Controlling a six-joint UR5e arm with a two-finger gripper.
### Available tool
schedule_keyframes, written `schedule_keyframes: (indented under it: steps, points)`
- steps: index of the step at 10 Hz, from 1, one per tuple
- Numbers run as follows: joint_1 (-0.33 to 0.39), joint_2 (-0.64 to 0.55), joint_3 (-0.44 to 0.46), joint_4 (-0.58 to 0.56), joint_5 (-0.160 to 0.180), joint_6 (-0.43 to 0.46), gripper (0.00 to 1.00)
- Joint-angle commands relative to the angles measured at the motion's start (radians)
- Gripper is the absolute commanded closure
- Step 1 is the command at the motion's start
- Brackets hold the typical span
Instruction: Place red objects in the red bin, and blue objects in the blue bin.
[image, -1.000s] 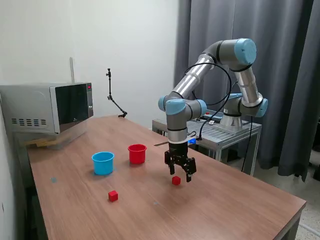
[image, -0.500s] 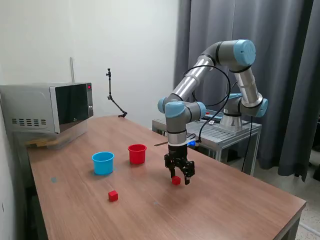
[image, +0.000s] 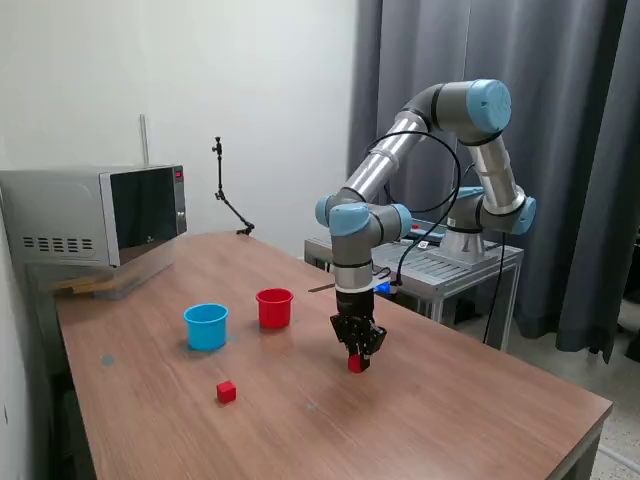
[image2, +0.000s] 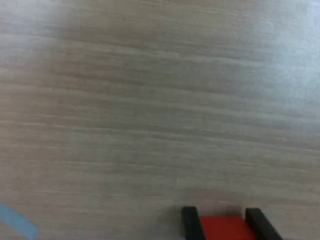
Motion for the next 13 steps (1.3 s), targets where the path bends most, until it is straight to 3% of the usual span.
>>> schedule_keyframes:
  steps: [1, 3, 4, 6, 9, 11, 13]
  points:
    - [0.0, 0.0, -0.001, 0.001, -0.014, 0.0, 1.0]
    - [0.0, -0.018, -0.002, 0.007, -0.071, 0.005, 1.0]
    - [-0.004, -0.044, -0.002, 0.013, -0.082, 0.009, 1.0]
    - [-0.01, -0.096, -0.002, 0.013, -0.082, 0.012, 1.0]
    - [-0.02, -0.17, -0.044, 0.154, -0.082, 0.015, 1.0]
    - [-0.104, -0.222, -0.037, 0.194, -0.082, 0.087, 1.0]
    - [-0.145, -0.236, -0.04, 0.211, -0.08, 0.087, 1.0]
